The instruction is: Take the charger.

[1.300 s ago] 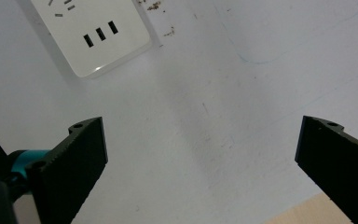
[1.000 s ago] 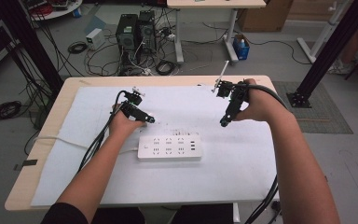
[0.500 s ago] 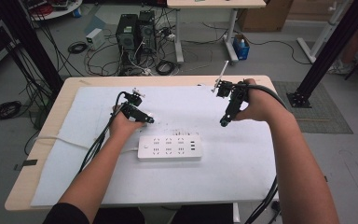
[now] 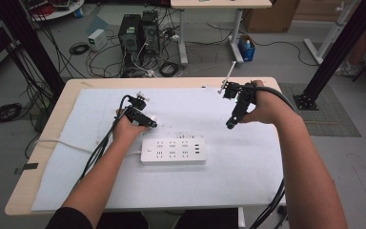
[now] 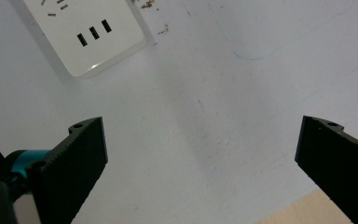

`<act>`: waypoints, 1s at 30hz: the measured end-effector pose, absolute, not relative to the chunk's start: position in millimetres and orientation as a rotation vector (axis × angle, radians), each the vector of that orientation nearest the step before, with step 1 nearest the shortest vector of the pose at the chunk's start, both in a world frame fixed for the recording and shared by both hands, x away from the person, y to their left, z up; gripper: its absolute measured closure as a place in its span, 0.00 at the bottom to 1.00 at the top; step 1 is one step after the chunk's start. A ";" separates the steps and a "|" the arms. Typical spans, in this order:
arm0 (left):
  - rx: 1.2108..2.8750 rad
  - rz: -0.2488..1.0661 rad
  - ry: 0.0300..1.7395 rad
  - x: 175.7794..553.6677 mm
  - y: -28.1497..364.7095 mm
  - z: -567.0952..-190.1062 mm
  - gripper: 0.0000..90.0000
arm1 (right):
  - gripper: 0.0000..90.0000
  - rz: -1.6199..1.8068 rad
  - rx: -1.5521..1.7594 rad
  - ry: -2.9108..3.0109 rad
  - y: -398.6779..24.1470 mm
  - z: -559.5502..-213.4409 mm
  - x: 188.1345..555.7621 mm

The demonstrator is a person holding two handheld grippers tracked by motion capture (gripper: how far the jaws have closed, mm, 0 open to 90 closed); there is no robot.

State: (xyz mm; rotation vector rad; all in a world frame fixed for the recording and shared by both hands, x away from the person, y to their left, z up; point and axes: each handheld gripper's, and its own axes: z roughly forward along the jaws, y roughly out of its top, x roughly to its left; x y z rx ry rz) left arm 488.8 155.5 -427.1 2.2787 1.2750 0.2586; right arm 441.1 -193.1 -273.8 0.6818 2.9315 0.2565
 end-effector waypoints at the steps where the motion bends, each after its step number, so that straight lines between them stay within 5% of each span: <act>1: 2.281 0.262 1.276 488.8 155.2 -426.9 0.32 | 0.02 0.255 0.682 2.932 -193.1 -273.8 441.2; 5: 2.283 0.268 1.253 487.5 154.6 -425.7 0.35 | 0.02 0.255 0.685 2.934 -192.8 -273.7 441.5; 7: 2.285 0.278 1.252 487.1 154.1 -425.4 0.47 | 0.02 0.259 0.670 2.934 -192.0 -274.3 442.5; 19: 2.302 0.282 1.212 482.0 155.9 -410.3 0.47 | 0.02 0.257 0.682 2.931 -190.7 -273.9 442.5; 30: 2.353 0.345 1.068 462.9 165.6 -352.6 0.47 | 0.02 0.334 0.662 2.933 -186.3 -268.8 443.3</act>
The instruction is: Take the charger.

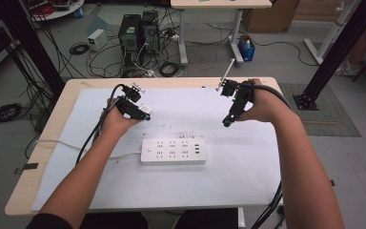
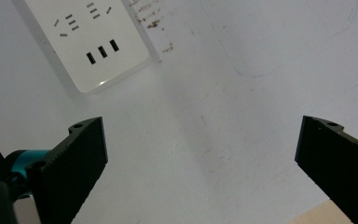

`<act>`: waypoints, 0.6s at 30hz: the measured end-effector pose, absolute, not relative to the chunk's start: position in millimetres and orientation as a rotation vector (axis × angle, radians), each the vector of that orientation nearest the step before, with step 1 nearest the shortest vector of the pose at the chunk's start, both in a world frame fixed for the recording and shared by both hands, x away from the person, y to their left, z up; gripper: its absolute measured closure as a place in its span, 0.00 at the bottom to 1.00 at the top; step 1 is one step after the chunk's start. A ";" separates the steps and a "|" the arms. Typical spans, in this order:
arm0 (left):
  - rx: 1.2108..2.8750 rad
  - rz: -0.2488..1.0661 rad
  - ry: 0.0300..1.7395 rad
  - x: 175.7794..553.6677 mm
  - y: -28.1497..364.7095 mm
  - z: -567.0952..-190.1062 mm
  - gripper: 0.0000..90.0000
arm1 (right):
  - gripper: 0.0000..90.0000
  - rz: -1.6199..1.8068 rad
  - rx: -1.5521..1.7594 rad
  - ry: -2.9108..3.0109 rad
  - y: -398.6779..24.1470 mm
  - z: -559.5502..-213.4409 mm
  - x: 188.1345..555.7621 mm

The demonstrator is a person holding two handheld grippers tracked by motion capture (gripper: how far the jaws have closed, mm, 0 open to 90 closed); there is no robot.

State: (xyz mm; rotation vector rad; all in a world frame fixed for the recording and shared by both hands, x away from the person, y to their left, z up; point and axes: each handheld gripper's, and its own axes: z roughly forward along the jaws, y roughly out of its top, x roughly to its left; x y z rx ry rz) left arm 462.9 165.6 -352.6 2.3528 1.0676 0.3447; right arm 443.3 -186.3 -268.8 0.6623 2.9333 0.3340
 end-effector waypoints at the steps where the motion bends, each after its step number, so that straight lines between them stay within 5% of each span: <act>1: 2.356 0.345 1.056 460.5 166.0 -347.6 0.47 | 0.02 0.337 0.669 2.932 -185.4 -267.7 442.2; 18: 2.356 0.347 0.958 437.2 176.3 -301.5 0.47 | 0.02 0.339 0.636 2.912 -179.4 -262.5 432.4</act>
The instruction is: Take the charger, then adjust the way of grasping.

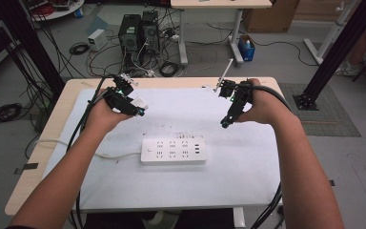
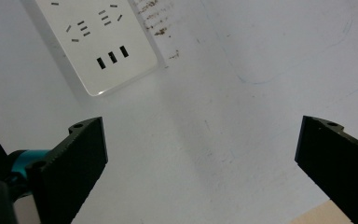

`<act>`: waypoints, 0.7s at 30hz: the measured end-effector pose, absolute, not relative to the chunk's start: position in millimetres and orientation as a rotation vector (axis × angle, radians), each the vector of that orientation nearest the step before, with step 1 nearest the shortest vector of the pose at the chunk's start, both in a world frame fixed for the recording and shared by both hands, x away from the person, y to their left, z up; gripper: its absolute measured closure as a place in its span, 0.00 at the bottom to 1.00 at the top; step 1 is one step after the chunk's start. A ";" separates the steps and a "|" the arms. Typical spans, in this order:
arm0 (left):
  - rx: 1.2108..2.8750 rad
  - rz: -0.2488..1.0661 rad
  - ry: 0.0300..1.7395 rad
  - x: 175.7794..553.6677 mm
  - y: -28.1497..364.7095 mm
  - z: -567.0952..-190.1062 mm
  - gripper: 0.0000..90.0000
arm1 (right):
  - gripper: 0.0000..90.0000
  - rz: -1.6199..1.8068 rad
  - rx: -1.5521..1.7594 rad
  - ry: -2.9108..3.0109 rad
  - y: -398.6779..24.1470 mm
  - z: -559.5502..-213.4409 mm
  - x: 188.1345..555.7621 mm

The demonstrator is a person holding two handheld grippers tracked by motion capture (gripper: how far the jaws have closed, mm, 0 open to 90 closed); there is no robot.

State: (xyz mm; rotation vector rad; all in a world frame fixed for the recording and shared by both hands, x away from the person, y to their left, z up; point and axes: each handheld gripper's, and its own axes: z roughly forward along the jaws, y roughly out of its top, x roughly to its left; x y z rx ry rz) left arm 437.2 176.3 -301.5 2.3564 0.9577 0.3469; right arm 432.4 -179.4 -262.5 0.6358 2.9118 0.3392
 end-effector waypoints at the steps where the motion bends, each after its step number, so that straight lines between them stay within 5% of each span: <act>1: 2.362 0.346 0.955 437.6 176.7 -301.5 0.47 | 0.02 0.332 0.634 2.914 -178.5 -263.2 432.5; 21: 2.392 0.355 0.881 432.7 173.0 -300.0 0.47 | 0.02 0.339 0.636 2.906 -180.6 -259.6 434.4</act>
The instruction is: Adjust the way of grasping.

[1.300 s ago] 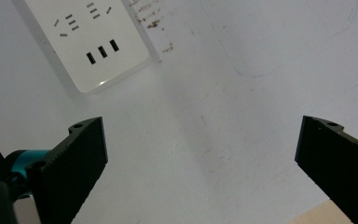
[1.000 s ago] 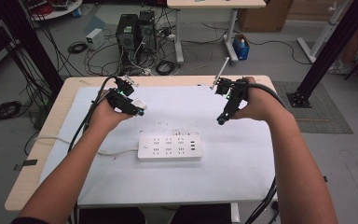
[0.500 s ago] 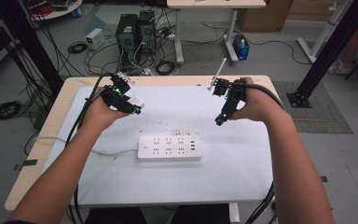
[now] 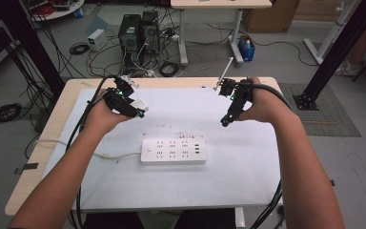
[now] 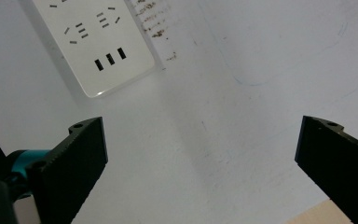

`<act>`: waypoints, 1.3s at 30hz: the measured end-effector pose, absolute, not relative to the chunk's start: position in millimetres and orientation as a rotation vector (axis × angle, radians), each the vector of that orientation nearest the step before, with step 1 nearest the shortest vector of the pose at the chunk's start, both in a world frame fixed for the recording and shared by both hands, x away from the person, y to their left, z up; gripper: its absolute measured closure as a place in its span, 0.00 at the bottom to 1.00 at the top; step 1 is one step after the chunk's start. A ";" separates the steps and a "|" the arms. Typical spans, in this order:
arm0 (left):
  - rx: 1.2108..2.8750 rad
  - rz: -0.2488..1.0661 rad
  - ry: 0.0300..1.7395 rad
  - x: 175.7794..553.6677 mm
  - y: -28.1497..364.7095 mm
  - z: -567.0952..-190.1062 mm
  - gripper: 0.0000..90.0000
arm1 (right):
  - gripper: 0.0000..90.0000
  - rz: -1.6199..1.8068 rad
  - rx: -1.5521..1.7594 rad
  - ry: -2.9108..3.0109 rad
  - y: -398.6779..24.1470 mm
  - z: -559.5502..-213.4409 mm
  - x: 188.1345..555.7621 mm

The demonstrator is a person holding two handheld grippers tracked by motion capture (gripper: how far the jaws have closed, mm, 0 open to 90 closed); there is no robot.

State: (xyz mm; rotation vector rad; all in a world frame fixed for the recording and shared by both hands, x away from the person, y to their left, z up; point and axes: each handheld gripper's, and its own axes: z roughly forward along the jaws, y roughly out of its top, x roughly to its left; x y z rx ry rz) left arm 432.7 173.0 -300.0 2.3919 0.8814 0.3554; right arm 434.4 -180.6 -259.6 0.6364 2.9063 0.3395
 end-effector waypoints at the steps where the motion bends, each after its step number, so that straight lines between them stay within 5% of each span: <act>1: 2.392 0.355 0.872 432.6 172.3 -300.2 0.47 | 0.02 0.339 0.637 2.905 -181.3 -259.1 434.2; 39: 2.408 0.314 0.405 421.9 136.6 -322.4 0.47 | 0.02 0.786 0.895 2.876 -153.6 -279.6 434.3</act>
